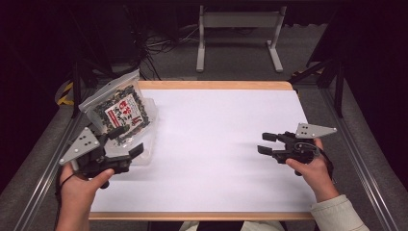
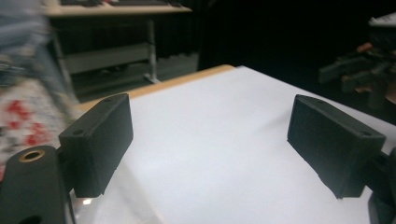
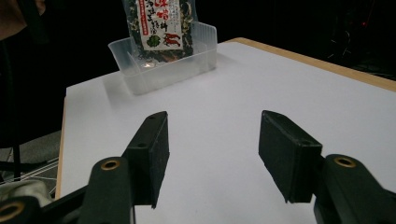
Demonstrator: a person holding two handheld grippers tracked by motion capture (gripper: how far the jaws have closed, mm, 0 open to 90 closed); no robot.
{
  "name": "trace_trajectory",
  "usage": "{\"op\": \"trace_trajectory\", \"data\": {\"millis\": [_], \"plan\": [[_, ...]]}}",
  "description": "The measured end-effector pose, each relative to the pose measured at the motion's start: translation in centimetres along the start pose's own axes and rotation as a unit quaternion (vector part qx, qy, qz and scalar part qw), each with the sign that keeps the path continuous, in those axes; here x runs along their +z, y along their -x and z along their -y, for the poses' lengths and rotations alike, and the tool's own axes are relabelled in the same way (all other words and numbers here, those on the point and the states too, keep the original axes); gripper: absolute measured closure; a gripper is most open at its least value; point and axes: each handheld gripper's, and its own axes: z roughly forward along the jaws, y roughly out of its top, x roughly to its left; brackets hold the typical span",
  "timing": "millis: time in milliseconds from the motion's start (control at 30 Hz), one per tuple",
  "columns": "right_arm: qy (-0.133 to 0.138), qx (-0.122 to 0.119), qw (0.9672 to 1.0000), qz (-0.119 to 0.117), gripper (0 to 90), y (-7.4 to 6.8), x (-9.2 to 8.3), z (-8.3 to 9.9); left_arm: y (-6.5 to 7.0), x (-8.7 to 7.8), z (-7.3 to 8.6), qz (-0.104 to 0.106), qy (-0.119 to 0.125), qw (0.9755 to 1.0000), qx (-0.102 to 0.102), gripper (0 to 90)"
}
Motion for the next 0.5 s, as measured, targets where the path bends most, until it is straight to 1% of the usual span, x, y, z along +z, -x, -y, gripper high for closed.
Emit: {"op": "trace_trajectory", "data": {"millis": [67,133,200,300,333,367,433,500], "plan": [[0.000,0.001,1.0000,0.002,42.6,0.0,-0.1,0.1,0.7,1.1,0.1,0.016,-0.015,0.9998,0.002,14.5],[-0.001,0.003,1.0000,0.003,42.0,0.1,-0.1,0.3,1.0,2.0,0.4,0.027,-0.023,0.9994,0.001,13.3],[-0.001,0.003,1.0000,0.004,41.5,0.1,-0.1,0.4,1.3,2.9,0.9,0.035,-0.027,0.9990,-0.006,11.8],[-0.001,0.005,1.0000,0.005,40.5,0.1,-0.1,0.5,1.5,4.4,2.0,0.044,-0.023,0.9986,-0.019,9.9],[0.000,0.005,1.0000,0.006,40.2,0.1,-0.1,0.6,1.5,4.4,2.0,0.044,-0.023,0.9986,-0.019,9.8],[0.000,0.005,1.0000,0.006,40.2,0.1,-0.1,0.6,1.6,5.1,2.6,0.047,-0.023,0.9986,-0.011,9.8],[0.001,0.007,0.9999,0.008,39.4,0.1,-0.1,0.8,1.7,6.1,3.5,0.052,-0.030,0.9982,-0.002,8.0],[0.001,0.010,0.9999,0.008,38.7,0.0,-0.2,1.2,1.8,6.9,4.4,0.063,-0.032,0.9975,-0.006,7.9]]}}
